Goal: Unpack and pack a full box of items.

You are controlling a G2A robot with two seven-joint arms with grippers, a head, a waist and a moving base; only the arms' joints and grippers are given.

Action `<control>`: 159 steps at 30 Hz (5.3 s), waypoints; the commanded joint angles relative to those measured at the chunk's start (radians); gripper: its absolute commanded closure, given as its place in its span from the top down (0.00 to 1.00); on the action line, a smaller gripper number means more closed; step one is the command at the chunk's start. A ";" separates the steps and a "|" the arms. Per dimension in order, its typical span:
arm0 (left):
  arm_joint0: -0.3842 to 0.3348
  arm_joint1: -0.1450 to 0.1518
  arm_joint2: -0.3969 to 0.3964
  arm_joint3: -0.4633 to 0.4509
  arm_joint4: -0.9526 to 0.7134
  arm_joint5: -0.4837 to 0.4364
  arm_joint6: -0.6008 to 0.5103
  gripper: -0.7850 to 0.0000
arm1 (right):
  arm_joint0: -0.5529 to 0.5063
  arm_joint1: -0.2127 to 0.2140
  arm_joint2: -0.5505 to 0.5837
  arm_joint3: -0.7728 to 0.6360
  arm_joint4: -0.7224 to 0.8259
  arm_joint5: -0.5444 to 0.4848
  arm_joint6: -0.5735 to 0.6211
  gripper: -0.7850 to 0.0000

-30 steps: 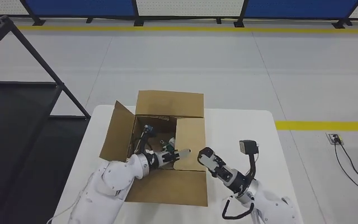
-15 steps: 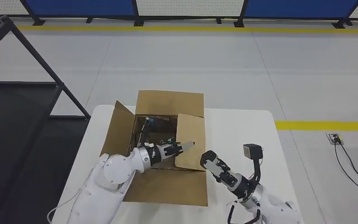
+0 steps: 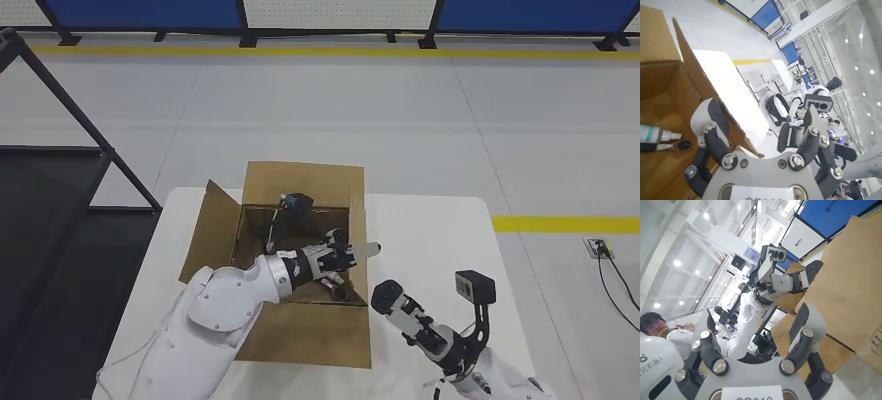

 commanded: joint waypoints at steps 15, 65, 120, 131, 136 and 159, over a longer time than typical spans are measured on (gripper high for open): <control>-0.240 -0.118 0.284 0.341 -0.076 -0.042 0.094 1.00 | -0.090 0.023 0.054 -0.006 -0.020 0.005 -0.108 1.00; 0.802 0.045 -0.867 -0.629 0.212 -0.147 0.475 1.00 | 0.055 0.058 -0.066 0.098 -0.125 0.302 -0.260 1.00; 1.127 0.022 -1.105 -0.558 -0.132 -0.393 0.466 1.00 | 1.237 -0.221 -1.027 1.095 -0.888 0.741 0.303 1.00; 1.120 0.021 -1.106 -0.558 -0.151 -0.390 0.436 1.00 | 1.283 -0.320 -1.051 1.349 -0.839 0.709 0.234 0.48; 1.116 0.020 -1.108 -0.557 -0.150 -0.385 0.433 1.00 | 1.298 -0.352 -1.046 1.440 -0.817 0.677 0.206 0.46; 1.095 0.016 -1.112 -0.548 -0.148 -0.362 0.427 1.00 | 1.330 -0.449 -1.029 1.668 -0.803 0.619 0.161 0.40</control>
